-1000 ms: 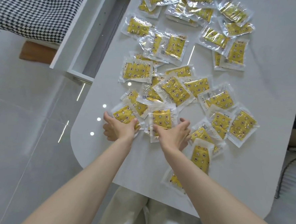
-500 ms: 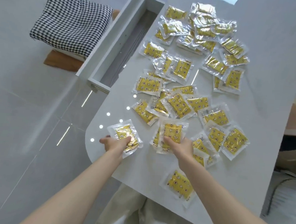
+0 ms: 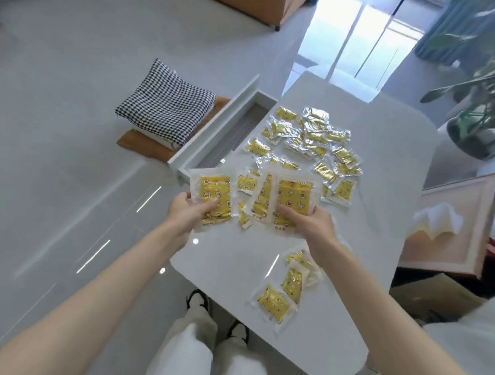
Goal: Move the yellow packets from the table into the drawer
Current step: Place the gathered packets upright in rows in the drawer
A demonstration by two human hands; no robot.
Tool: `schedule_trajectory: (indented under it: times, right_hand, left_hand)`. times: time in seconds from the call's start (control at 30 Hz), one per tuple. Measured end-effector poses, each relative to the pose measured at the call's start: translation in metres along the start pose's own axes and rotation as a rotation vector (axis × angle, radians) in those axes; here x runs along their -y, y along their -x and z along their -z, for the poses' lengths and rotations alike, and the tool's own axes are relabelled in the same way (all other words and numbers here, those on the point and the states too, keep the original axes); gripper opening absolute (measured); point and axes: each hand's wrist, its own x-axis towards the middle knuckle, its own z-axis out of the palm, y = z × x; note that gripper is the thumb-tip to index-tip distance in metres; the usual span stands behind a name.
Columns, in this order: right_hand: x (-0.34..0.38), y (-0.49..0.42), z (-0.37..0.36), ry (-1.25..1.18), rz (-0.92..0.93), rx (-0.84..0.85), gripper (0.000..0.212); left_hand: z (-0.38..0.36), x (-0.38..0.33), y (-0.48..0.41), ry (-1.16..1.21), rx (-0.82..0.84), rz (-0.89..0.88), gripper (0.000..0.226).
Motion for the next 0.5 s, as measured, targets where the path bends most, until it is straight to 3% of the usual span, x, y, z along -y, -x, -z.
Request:
schedule_trajectory:
  times: [0.1, 0.27, 0.5]
  right_hand:
    - [0.032, 0.028, 0.0, -0.026, 0.04, 0.05, 0.034]
    - [0.069, 0.072, -0.015, -0.057, 0.095, 0.133, 0.016]
    - [0.089, 0.113, -0.093, -0.104, 0.087, 0.229, 0.017]
  left_hand:
    - [0.014, -0.031, 0.032, 0.071, 0.046, -0.053, 0.03]
    - [0.056, -0.068, 0.073, 0.145, 0.085, -0.093, 0.03]
    - [0.145, -0.096, 0.081, 0.096, 0.118, -0.084, 0.036]
